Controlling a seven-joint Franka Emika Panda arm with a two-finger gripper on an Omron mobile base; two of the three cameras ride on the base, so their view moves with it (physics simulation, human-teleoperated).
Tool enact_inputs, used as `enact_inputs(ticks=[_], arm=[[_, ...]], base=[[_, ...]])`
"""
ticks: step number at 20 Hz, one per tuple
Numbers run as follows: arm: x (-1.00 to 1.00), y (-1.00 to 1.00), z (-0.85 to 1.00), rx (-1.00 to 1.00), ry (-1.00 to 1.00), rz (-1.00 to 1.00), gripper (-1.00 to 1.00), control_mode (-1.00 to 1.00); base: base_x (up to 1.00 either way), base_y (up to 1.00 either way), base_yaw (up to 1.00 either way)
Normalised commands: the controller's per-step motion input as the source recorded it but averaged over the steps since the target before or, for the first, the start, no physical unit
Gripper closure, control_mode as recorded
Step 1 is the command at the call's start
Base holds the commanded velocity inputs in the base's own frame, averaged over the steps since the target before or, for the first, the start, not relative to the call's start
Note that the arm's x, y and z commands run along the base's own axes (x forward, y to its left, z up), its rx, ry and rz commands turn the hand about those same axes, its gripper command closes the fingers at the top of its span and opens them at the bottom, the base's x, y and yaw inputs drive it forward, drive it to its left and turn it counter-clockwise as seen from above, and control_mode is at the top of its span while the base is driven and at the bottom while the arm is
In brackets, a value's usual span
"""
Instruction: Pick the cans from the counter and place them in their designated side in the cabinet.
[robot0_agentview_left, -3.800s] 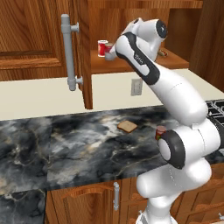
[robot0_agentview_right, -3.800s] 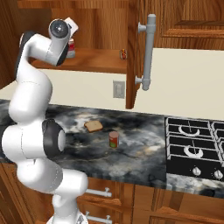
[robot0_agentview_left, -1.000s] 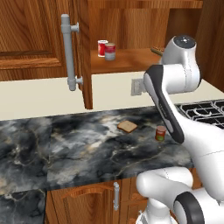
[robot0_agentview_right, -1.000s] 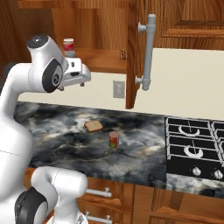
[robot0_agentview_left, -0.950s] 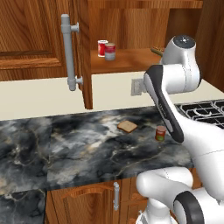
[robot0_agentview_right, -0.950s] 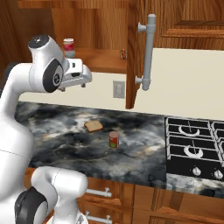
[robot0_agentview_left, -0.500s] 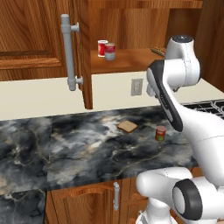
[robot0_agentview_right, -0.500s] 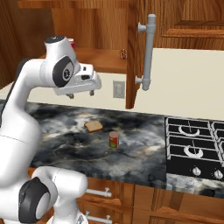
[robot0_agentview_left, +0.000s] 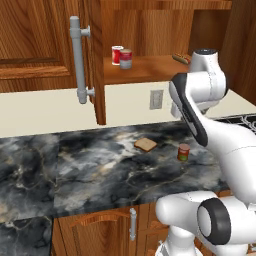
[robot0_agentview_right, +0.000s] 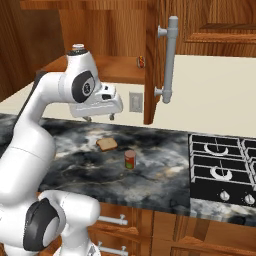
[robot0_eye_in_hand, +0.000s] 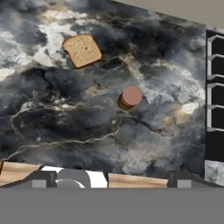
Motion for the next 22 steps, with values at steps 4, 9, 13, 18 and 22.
enact_inputs(ticks=[4, 9, 13, 18, 22], arm=[[-0.12, -0.25, -0.33, 0.01, -0.02, -0.01, -1.00, -1.00], [-0.19, -0.33, -0.25, 0.02, -0.09, -0.01, -1.00, -1.00], [-0.11, -0.30, -0.21, 0.03, -0.10, -0.01, -1.00, -1.00], [-0.02, -0.17, -0.16, 0.05, -0.10, 0.00, -1.00, -1.00], [0.00, -0.11, -0.15, 0.05, -0.11, 0.00, -1.00, -1.00]], base=[[0.00, 0.00, 0.00], [0.00, 0.00, 0.00], [0.00, 0.00, 0.00], [0.00, 0.00, 0.00], [0.00, 0.00, 0.00]])
